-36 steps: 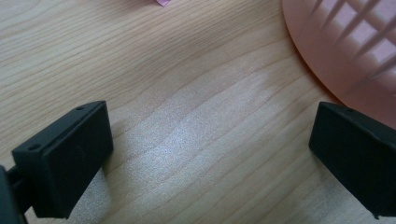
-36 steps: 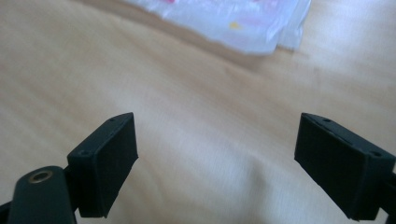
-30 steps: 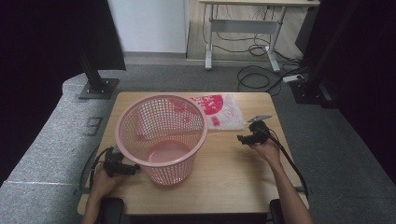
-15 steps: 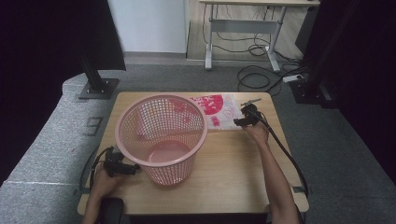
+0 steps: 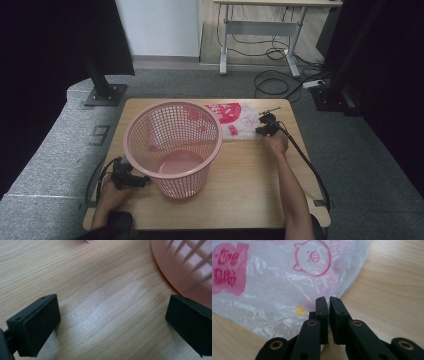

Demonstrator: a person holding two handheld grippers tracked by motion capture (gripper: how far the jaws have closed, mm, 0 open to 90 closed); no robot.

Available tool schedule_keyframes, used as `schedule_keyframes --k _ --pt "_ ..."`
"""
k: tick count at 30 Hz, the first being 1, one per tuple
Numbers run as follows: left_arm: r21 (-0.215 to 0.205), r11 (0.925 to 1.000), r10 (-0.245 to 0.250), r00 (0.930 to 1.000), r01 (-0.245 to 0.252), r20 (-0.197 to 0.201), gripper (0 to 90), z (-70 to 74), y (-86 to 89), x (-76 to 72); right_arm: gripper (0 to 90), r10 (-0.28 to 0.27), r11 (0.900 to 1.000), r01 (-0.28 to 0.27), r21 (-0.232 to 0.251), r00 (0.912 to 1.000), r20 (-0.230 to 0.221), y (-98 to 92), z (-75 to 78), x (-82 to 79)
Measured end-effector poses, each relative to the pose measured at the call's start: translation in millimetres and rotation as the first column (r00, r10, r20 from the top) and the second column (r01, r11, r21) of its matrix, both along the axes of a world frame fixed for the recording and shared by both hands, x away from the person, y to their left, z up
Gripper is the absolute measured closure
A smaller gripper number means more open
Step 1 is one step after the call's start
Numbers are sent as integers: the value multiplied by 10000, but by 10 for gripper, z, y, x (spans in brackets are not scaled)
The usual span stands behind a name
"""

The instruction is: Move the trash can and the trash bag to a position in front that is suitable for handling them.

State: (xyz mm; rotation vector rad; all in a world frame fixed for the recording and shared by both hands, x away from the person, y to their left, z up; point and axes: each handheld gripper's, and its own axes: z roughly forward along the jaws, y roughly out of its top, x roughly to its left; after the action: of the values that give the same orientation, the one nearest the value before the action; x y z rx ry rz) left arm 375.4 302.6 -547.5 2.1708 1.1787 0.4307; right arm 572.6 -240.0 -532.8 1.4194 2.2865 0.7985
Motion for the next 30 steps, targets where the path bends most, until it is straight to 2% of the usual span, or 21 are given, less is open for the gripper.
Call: schedule_keyframes --k 1,2,4,5,6,7,9,14,18,20,22,23,24,25,26,27,28,30 --pt "-10 10000 4 10000 -4 0 0 0 0 -1 858 341 9988 -342 -352 9994 -42 24 18 -99" --pt "-7 10000 7 10000 -7 -5 0 1 0 -2 858 341 9988 -342 -352 9994 -42 24 18 -99" --pt "-4 10000 19 10000 -19 0 0 0 -1 -2 859 397 9991 -396 -130 9992 72 19 25 -242" --pt "-6 10000 11 10000 -11 -6 0 1 -1 -2 860 440 9990 -440 -43 9990 114 -8 29 -407" --pt "-5 10000 22 10000 -22 3 0 -1 -2 -2 860 440 9990 -440 -43 9990 114 -8 29 -407" --pt "-4 10000 10 10000 -10 -9 0 1 -1 -2 866 482 9988 -480 -104 9987 154 -19 30 -500" --pt "-5 10000 15 10000 -15 -8 0 1 -1 -2 868 610 9981 -608 -100 9979 205 -60 34 -692" --pt "-20 10000 45 10000 -45 -4 0 0 -4 -2 867 771 9966 -779 258 9966 292 -140 47 -1210" --pt "-32 10000 87 10000 -87 6 0 -1 -8 -3 867 1185 9917 -1191 493 9928 160 -99 56 -1684" --pt "-31 9999 96 10000 -96 5 0 -1 -10 -3 830 1590 9863 -1591 438 9873 72 -42 70 -1917" --pt "-29 9999 99 10000 -98 6 0 -1 -10 -2 688 1859 9824 -1860 173 9826 59 -19 126 -2060" --pt "-18 9999 107 9999 -107 11 0 -1 -11 -2 608 1804 9836 -1804 -40 9834 189 -39 176 -2078" --pt "-18 9999 107 9999 -107 11 0 -1 -11 -2 468 1323 9906 -1304 -408 9900 483 -144 279 -1999" --pt "-26 10000 95 10000 -95 -7 0 0 -10 -3 468 1323 9906 -1304 -408 9900 483 -144 279 -1999" --pt "-23 10000 93 10000 -93 -9 0 0 -10 -3 422 961 9938 -922 -629 9934 626 -211 316 -1913" --pt "-23 9999 98 10000 -98 -3 0 0 -11 -3 394 532 9970 -488 -605 9959 733 -280 342 -1811" --pt "-20 10000 94 10000 -94 -8 0 0 -10 -2 374 122 9992 -93 -379 9971 752 -336 351 -1702" --pt "-10 9999 114 9999 -114 8 0 -1 -12 -3 367 -259 9996 265 -66 9972 702 -397 322 -1483"
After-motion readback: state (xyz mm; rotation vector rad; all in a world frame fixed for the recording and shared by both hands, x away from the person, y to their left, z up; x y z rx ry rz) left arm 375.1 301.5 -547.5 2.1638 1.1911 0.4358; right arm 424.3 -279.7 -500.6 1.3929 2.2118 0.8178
